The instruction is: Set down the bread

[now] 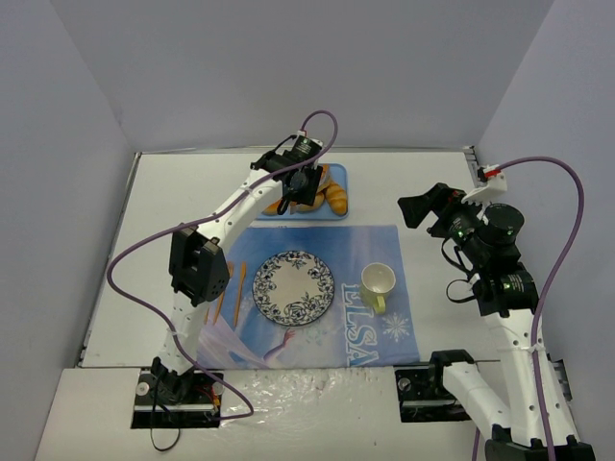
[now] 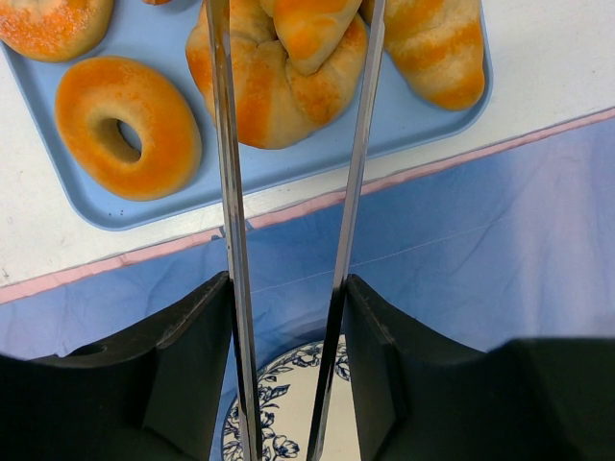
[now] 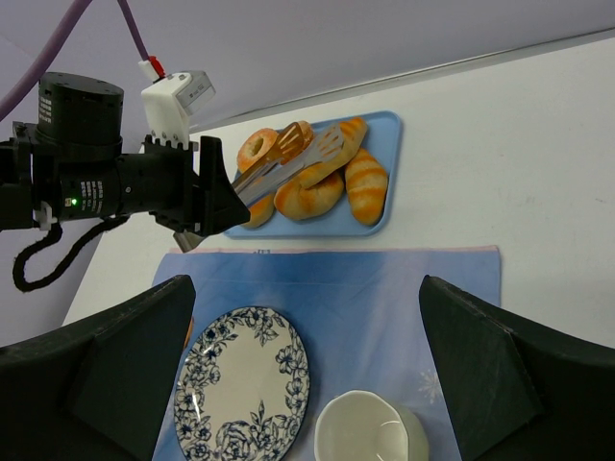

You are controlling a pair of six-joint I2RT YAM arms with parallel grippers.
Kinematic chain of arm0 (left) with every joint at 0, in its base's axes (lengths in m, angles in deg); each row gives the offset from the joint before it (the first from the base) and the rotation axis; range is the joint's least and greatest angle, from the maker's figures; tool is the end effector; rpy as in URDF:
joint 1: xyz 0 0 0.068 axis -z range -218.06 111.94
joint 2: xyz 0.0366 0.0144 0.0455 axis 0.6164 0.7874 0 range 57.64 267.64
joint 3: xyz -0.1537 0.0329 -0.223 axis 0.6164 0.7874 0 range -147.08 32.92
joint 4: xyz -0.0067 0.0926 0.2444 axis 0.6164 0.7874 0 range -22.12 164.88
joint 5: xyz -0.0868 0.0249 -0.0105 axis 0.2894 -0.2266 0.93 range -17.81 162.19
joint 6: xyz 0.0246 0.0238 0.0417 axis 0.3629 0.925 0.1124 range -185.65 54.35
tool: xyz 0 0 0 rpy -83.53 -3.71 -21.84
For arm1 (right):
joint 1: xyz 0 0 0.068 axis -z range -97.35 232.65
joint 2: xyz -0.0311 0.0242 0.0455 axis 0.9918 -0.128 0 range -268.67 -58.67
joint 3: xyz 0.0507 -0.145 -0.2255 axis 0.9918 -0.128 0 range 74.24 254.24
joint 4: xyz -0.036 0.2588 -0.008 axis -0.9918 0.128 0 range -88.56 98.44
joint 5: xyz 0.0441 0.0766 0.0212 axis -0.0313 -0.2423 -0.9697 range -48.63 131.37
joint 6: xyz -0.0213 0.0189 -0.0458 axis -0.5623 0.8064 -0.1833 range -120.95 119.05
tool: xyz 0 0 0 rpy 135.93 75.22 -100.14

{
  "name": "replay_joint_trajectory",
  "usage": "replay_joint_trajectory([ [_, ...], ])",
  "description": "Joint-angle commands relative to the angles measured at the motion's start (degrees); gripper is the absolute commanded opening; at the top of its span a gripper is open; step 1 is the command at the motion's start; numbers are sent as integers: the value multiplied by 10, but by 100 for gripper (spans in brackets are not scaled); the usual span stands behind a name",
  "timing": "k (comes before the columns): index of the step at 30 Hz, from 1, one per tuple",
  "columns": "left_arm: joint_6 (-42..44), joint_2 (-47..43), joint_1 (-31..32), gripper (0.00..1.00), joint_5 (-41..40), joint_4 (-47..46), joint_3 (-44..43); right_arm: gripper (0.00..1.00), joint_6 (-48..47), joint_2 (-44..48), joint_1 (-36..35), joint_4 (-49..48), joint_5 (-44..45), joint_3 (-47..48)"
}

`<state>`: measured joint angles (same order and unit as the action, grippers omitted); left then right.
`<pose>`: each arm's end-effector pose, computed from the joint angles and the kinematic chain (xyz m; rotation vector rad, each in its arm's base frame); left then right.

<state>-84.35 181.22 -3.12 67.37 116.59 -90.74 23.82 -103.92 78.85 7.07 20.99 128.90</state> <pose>0.3978 -0.2744 0.3116 0.3062 2.4226 -0.3242 0.1720 0.0238 0.4073 -0.0104 1.5459 0.6645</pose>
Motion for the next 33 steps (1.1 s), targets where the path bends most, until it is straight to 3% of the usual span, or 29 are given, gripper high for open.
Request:
replay_joint_trajectory([
  [1,-2,-20,5,43,-14,-14,-28,100,-8,5,-3,-30,4,19],
  [33,3,-35,7,43,22,-45,-15,100,-12,6,-3,-26,5,22],
])
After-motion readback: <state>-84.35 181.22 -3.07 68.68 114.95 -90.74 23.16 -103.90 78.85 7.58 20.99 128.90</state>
